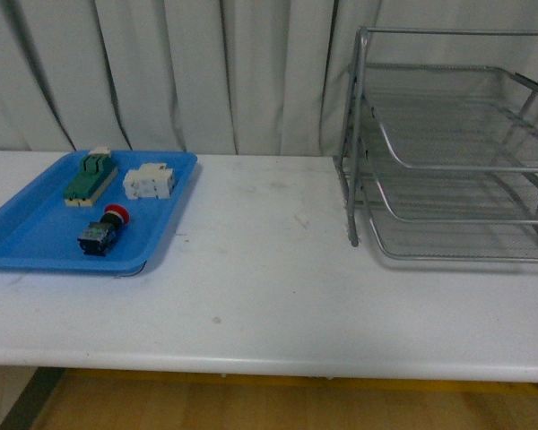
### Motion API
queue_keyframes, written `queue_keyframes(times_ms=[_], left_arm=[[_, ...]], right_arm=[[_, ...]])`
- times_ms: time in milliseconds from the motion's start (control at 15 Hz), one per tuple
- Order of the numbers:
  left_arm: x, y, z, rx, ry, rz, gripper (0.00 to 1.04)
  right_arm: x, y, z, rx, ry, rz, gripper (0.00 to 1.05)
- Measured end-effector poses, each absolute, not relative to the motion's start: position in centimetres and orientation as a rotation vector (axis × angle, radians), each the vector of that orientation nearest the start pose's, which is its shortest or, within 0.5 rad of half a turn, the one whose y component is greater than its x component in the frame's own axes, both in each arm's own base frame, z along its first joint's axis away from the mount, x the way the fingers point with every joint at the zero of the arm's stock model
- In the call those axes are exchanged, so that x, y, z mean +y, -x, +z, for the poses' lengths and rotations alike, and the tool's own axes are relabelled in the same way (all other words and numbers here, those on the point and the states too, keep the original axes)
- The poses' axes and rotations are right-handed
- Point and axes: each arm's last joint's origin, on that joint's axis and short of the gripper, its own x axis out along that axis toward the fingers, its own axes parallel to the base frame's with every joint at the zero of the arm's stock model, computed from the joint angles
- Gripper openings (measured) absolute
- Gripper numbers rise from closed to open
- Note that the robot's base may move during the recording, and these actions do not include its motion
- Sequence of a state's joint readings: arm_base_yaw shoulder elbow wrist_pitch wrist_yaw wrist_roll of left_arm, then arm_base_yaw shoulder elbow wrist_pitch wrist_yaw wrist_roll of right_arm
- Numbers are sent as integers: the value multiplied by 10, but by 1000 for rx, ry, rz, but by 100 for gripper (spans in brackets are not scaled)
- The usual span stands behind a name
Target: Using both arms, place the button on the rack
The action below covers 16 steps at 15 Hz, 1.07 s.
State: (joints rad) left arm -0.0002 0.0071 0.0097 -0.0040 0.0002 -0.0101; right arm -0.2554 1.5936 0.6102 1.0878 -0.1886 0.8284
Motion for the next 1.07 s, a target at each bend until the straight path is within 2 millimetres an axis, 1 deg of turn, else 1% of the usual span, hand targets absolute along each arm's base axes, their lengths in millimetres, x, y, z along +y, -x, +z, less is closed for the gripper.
queue_keyframes(times_ms=[67, 134, 200, 334, 468, 601, 668, 802, 936, 1069], left_arm=[[0, -98, 166, 1, 10, 0, 98], [0, -98, 166, 1, 10, 0, 98], [0, -98, 166, 1, 10, 0, 98], [0, -98, 166, 1, 10, 0, 98], [0, -98, 166, 1, 10, 0, 98], [0, -98, 166, 1, 10, 0, 98], [0, -98, 166, 1, 10, 0, 98], [0, -98, 166, 1, 10, 0, 98], [0, -98, 166, 1, 10, 0, 98], [0, -98, 166, 1, 10, 0, 98]], right_arm=[[-73, -308, 194, -126, -924, -8, 98], [-71, -316, 181, -144, -1046, 28, 98], [-65, -325, 167, -112, -1193, 43, 98], [-52, -334, 131, 9, -1416, 6, 98], [-36, -341, 105, 106, -1576, -18, 98], [-25, -344, 92, 155, -1640, -26, 98], [-19, -344, 82, 194, -1648, -38, 98], [-15, -344, 68, 242, -1648, -57, 98], [-15, -347, 61, 257, -1641, -66, 98], [-16, -357, 59, 249, -1618, -46, 98]])
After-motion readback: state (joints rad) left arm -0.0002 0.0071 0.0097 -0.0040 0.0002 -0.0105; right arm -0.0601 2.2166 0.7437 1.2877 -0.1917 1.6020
